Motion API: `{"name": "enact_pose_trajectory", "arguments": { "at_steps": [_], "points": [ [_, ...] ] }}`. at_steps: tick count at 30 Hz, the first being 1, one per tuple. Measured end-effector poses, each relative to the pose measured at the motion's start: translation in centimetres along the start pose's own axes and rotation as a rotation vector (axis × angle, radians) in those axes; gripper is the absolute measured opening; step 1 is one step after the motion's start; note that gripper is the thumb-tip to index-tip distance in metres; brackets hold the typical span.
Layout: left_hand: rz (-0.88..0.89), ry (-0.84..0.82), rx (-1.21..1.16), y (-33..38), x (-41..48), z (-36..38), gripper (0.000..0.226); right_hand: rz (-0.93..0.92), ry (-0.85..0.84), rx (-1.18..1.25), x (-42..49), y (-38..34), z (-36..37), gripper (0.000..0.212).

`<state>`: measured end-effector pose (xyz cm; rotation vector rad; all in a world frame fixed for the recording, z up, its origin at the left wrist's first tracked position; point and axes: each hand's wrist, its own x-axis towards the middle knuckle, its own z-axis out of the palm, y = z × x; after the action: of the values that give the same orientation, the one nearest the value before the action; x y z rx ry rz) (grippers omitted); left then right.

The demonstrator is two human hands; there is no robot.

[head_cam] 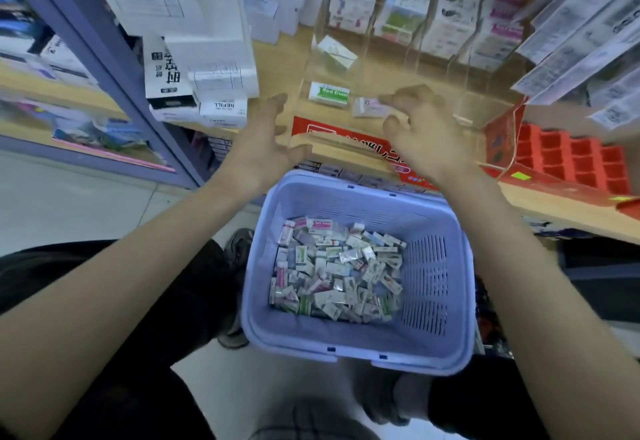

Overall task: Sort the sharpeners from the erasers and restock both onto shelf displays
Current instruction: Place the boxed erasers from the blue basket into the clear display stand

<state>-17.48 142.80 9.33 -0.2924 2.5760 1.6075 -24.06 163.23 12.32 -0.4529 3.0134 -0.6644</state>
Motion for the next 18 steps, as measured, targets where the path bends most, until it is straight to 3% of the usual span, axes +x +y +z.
{"name": "enact_pose_trajectory", "arguments": {
  "at_steps": [2,3,5,7,9,11,14,18],
  "points": [
    [0.027,0.059,0.041,-2.1,-2.0,0.9,0.071,-0.15,0.32,0.183,-4.6,0.0,0.2,0.036],
    [0.042,0.046,0.083,-3.5,-3.0,1.4,0.068,-0.174,0.346,0.258,-7.0,0.3,1.5,0.03],
    [0.059,-0.002,0.167,-6.7,-4.6,2.4,0.064,-0.06,0.094,0.353,-10.4,1.7,6.5,0.023],
    [0.008,-0.04,0.219,-9.7,-5.1,3.6,0.063,0.189,-0.293,0.419,-11.2,3.9,13.0,0.023],
    [-0.082,-0.053,0.195,-11.3,-5.1,4.8,0.066,0.473,-0.494,0.519,-10.6,5.6,18.0,0.033],
    [-0.12,-0.04,0.167,-12.4,-4.9,6.1,0.067,0.694,-0.495,0.64,-9.6,6.1,21.2,0.044],
    [-0.136,0.012,0.241,-13.0,-4.5,7.2,0.065,0.854,-0.389,0.759,-7.7,7.0,23.9,0.058],
    [-0.155,0.055,0.236,-13.5,-4.3,7.3,0.072,0.965,-0.318,0.763,-5.5,7.4,26.6,0.048]
  ]
}}
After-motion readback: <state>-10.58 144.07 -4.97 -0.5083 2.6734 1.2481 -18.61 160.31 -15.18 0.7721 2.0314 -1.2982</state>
